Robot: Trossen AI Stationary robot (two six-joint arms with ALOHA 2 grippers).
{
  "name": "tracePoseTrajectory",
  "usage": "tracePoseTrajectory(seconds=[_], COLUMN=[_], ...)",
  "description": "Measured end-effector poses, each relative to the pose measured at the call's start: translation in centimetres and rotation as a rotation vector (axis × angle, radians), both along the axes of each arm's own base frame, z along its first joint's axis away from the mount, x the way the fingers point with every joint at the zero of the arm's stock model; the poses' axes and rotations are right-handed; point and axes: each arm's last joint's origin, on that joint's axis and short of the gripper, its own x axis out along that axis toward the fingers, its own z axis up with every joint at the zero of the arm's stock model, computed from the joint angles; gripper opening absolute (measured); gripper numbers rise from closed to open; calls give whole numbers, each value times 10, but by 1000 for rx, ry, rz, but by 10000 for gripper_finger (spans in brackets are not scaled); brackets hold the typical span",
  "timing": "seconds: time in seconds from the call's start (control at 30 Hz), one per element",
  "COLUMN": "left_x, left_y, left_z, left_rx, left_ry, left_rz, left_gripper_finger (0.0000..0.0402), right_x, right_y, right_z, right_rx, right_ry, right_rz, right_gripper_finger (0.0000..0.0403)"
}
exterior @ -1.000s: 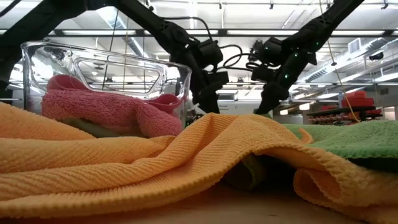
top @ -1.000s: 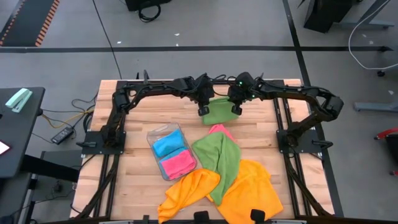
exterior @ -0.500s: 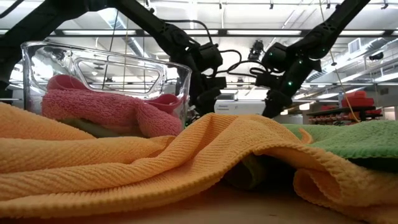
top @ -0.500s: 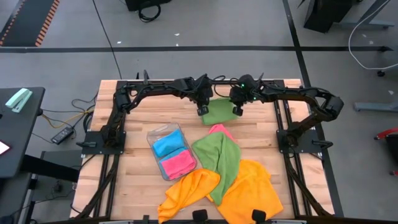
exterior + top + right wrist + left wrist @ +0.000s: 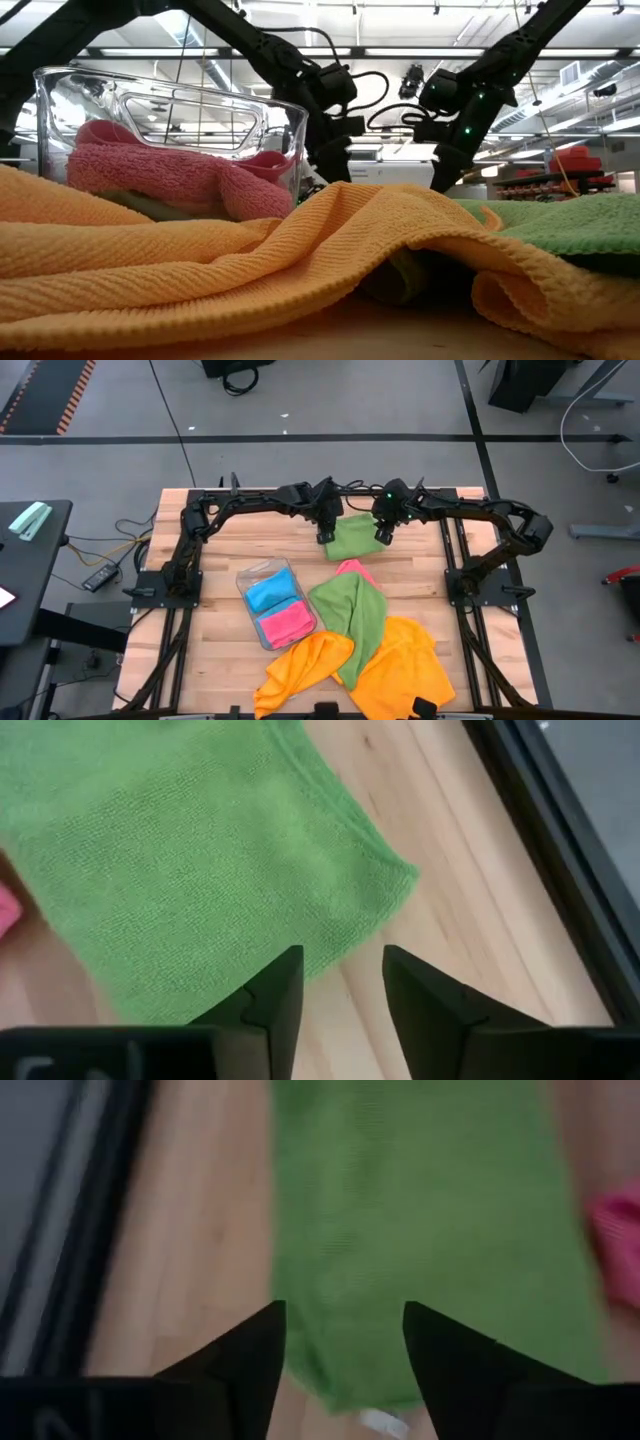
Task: Fold microfiber towels
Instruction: Put the top green towel into the transparent bin
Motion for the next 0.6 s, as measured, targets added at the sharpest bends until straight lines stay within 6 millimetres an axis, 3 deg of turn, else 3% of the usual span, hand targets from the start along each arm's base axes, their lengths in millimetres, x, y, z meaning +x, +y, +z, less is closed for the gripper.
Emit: tracePoseTrajectory(seconds=[0.17, 0.3, 0.6], left_x=[-1, 8, 9], left_y=[-29, -44, -72], left_z=[1, 3, -3], left_rx=[-17, -14, -23], left_ry=[101, 57, 134], left_rz=[-248, -268, -347], left_gripper_finger=[216, 222, 266], right_x=[7, 13, 11], right_y=[6, 12, 11], right_z=[4, 2, 1], right_rx=[65, 65, 85], right_ry=[-65, -108, -117], right_rz=[54, 72, 28], right_gripper_finger=[158, 167, 175])
